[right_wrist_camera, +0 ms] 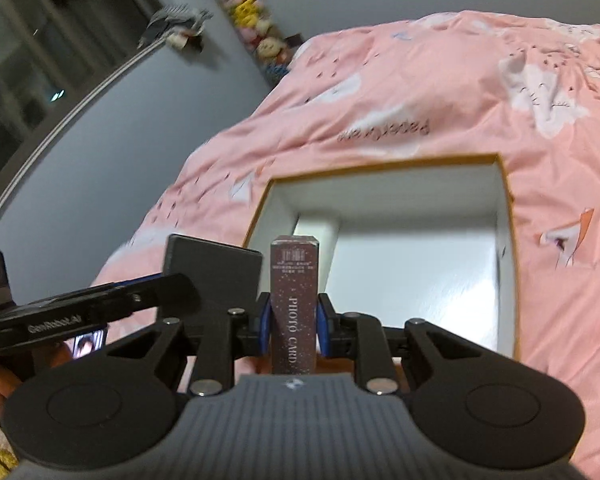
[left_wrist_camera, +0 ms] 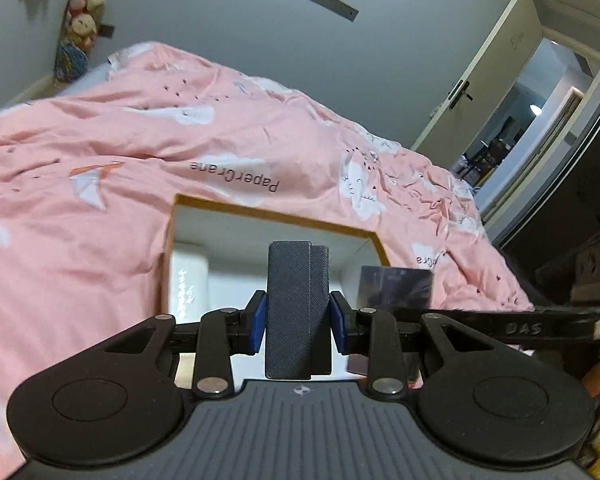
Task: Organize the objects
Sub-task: 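Carry grey block and photo card pack over the box with both grippers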
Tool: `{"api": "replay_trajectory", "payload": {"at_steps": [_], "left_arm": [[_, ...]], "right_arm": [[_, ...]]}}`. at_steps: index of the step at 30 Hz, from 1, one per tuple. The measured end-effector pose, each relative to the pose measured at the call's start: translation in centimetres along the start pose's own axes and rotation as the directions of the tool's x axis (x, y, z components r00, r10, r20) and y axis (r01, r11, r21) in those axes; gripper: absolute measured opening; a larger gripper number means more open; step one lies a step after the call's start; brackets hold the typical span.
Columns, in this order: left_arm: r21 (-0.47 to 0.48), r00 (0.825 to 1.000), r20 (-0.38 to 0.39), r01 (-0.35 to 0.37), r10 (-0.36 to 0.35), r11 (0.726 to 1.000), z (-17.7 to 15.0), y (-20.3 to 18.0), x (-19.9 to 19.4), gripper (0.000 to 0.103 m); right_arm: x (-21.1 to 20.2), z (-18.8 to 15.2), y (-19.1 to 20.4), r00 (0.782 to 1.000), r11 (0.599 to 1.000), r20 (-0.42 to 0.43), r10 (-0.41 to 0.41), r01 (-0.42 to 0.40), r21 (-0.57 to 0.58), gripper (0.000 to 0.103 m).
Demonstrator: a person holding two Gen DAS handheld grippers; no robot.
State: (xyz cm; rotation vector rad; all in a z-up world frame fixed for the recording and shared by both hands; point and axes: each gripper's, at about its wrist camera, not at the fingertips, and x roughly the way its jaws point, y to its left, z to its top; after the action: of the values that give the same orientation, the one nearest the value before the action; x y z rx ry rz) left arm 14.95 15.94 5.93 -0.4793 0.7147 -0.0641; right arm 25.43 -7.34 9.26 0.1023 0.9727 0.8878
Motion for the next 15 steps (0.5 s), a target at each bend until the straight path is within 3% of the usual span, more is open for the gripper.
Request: {"api": "replay_trajectory", "payload": {"at_steps": [4, 8, 11, 15], "left_arm": [[-0.011, 0.997, -0.081, -0.020, 0.019, 1.000, 1.9, 0.1, 5.7, 0.037], [-0.016, 0.982, -0.184, -0.055, 0.051, 0.998, 2.6, 0.9, 12.2, 0.037], [-0.007, 0.970, -0.225, -0.099, 0.095, 0.995, 2.8, 1.3, 15.9, 0.037], [-0.024, 0.962, -0.258, -0.095, 0.086, 0.995, 3.0, 2.2, 19.0, 0.037]], "right_arm": [[4.2, 2.1, -2.5, 0.996, 0.997, -0.054, -0.072, 0.074, 0.036, 0.024], [8.3, 2.9, -5.5, 0.984, 0.989, -0.138, -0.109, 0.121, 0.080, 0.024], [10.5, 3.3, -7.4, 0.975, 0.983, -0.182, -0.126, 0.147, 0.106, 0.024], [13.6, 4.0, -9.4, 0.967, 0.980, -0.224, -0.120, 0.151, 0.129, 0.024]]}}
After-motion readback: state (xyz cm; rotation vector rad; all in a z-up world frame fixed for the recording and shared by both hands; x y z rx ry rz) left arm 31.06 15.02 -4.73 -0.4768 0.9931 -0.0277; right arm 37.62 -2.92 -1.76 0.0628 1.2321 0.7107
